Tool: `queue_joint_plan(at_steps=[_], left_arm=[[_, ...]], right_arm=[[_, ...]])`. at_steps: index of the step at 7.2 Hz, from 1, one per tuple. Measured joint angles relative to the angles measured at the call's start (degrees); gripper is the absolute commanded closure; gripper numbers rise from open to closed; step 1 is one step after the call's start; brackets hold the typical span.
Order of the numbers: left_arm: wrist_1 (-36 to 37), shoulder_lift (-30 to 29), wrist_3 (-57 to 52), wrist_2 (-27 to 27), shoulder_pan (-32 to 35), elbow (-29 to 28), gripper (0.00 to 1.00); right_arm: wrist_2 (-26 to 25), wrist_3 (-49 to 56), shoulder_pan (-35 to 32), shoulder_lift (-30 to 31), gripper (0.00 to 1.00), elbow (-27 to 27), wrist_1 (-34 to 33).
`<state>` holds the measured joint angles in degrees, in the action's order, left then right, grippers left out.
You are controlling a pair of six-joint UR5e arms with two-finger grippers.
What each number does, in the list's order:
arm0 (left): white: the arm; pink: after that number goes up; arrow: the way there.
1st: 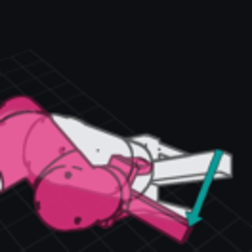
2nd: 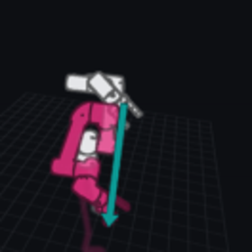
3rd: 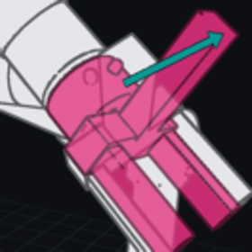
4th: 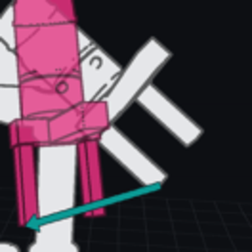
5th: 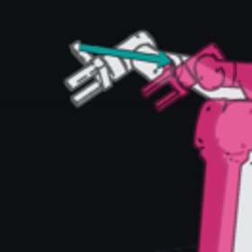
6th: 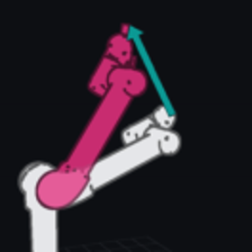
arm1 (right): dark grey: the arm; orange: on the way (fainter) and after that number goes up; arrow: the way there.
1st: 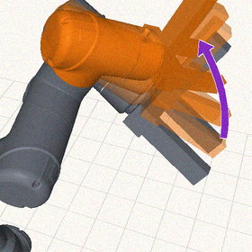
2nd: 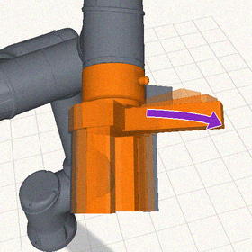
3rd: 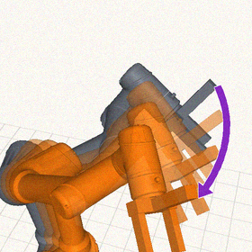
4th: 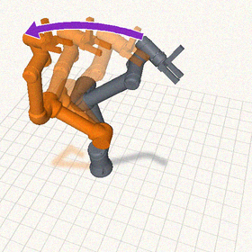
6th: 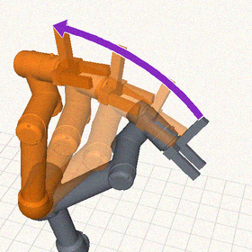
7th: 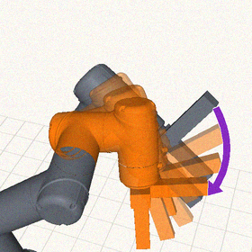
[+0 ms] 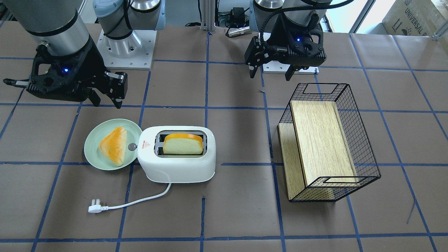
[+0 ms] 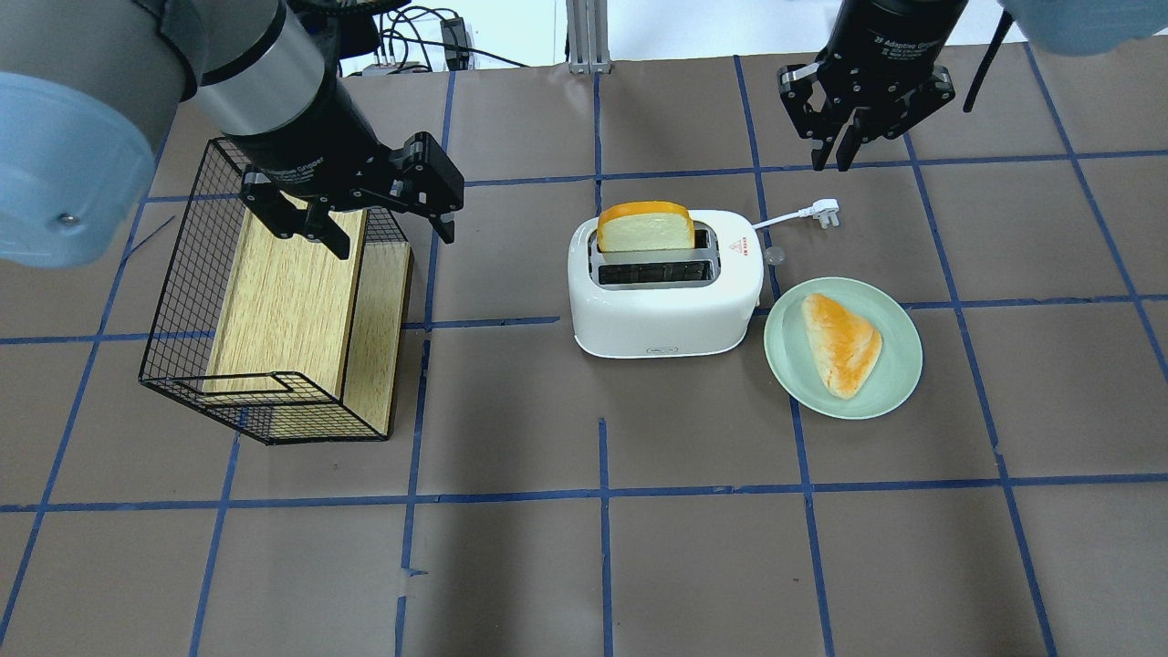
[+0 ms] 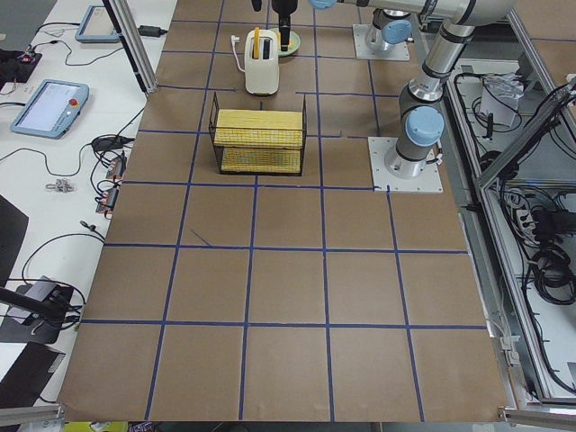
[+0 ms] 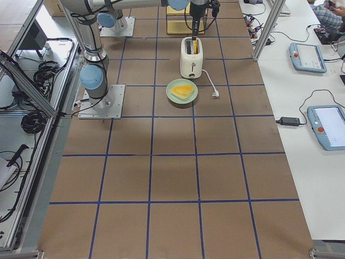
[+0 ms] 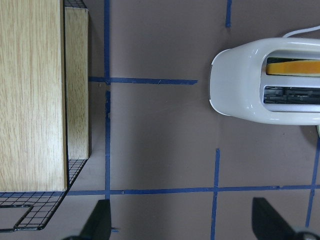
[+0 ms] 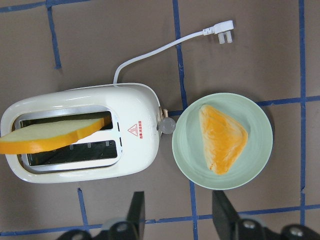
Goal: Press toaster with right arm
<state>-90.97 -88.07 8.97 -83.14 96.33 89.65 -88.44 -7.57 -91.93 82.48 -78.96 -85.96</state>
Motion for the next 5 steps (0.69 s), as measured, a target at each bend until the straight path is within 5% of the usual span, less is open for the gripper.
queue_joint_plan(at_steps=[5], left_arm=[[0.0,0.0,0.0,0.0,0.0,0.0,0.0]], right_arm=[[-0.2,1.0,0.1,-0.1,0.0,0.0,0.0]])
